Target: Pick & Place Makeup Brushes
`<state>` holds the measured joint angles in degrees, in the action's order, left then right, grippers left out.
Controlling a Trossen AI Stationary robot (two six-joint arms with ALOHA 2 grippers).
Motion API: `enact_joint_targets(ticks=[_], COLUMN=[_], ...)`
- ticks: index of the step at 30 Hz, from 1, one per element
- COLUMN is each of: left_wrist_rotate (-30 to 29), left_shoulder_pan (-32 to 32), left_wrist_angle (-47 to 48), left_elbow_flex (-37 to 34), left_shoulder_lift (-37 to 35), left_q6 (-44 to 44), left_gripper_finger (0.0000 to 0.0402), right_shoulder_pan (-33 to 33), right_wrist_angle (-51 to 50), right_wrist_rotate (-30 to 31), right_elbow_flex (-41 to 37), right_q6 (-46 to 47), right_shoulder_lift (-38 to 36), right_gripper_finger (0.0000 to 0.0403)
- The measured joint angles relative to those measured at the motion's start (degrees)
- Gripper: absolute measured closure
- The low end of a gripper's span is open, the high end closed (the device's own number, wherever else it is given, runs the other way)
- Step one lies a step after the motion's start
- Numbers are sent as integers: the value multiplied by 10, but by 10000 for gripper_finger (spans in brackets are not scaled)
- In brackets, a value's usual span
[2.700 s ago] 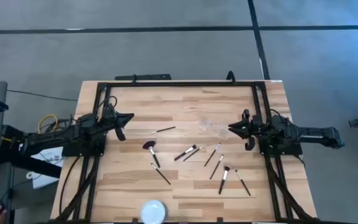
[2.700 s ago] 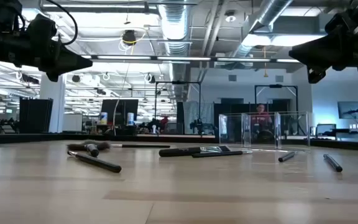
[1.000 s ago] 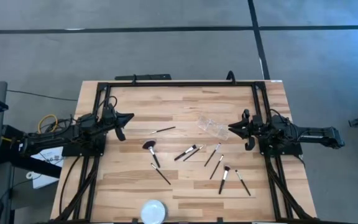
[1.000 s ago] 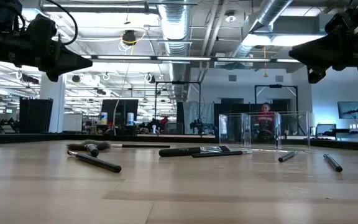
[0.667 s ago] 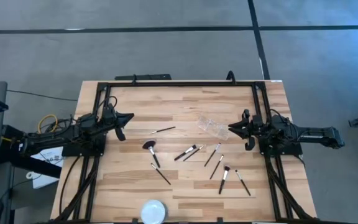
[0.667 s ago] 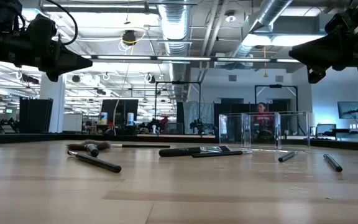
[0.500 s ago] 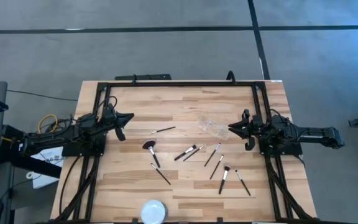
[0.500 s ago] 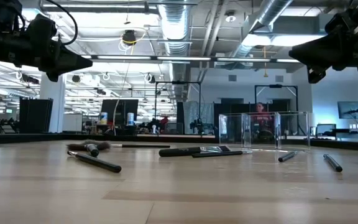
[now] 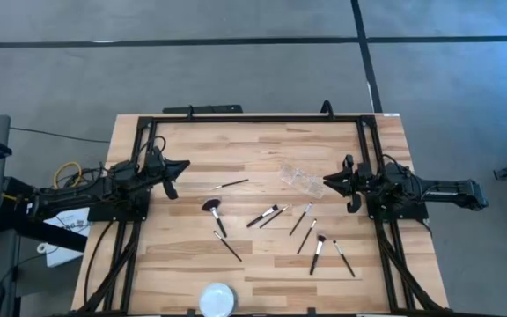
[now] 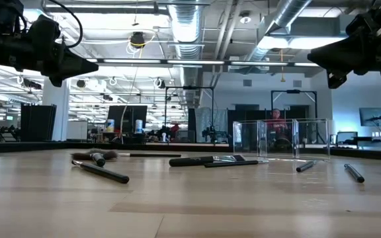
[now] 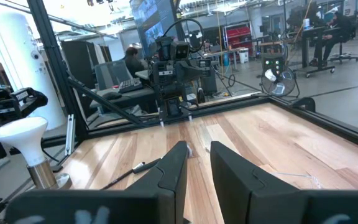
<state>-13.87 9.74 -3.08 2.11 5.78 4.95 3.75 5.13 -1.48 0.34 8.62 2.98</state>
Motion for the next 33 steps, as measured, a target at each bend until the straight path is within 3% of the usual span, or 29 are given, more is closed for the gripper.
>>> enact_joint_targets(ticks=[26,33], left_wrist_rotate=[3,16], left_shoulder_pan=[0,0], left_wrist_angle=[-91,-102], left_elbow_flex=[0,0], left_shoulder_lift=[2,85], left_q6=[1,-30], left_gripper_finger=[396,393], right_shoulder_pan=[0,0], right_wrist_angle=[0,0], right_wrist_rotate=[0,0], right_elbow_flex=[0,0], right_q6=[0,0], right_shoulder_lift=[0,0], right_gripper_finger=[340,340])
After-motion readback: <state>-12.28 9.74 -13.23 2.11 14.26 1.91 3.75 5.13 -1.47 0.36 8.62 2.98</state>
